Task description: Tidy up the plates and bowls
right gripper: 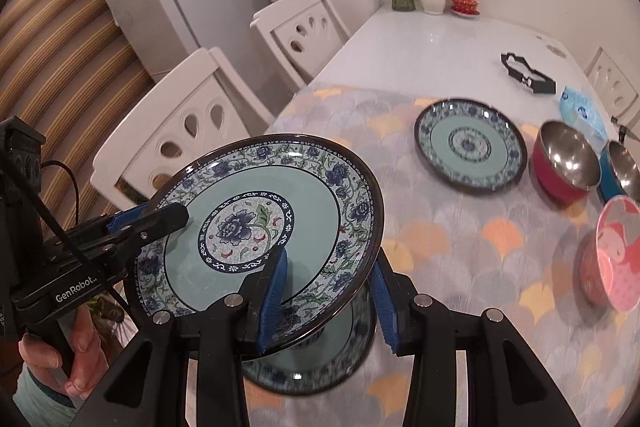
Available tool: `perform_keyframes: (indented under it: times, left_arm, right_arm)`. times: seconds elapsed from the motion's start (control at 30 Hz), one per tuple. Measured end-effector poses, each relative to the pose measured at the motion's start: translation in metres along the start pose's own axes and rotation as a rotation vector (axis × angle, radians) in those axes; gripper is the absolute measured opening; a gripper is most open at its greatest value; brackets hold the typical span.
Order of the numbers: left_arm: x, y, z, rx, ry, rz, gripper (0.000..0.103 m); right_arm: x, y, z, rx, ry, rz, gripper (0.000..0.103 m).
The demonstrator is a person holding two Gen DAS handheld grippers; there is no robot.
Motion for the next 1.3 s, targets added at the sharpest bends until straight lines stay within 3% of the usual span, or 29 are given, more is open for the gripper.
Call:
perform_keyframes:
  times: [0.43, 0.7, 1.3]
  left_arm:
    - [-0.009, 0.006, -0.063, -0.08, -0.041, 0.03, 0.029]
    - [-0.015, 0.024, -0.09, -0.129, -0.009, 0.045, 0.029]
    - [-0.027, 0.052, -0.09, -0.2, 0.024, 0.077, 0.029]
  right_arm:
    - [-0.012, 0.004, -0.061, -0.104, -0.008, 0.015, 0.041]
    - [-0.007, 0.026, -0.088, -0.132, 0.004, 0.02, 0.041]
    - [0.004, 0.064, -0.1, -0.24, 0.075, 0.047, 0.041]
Point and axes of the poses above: each gripper's, at about its wrist camera, not at the fingertips, and y roughly the way its jaws point, x to its right, z to its top, the point moved 1 cm from there along y, roughly the way its jaws point, and after that the axes turned 9 degrees about -y, right-handed, at the moved point
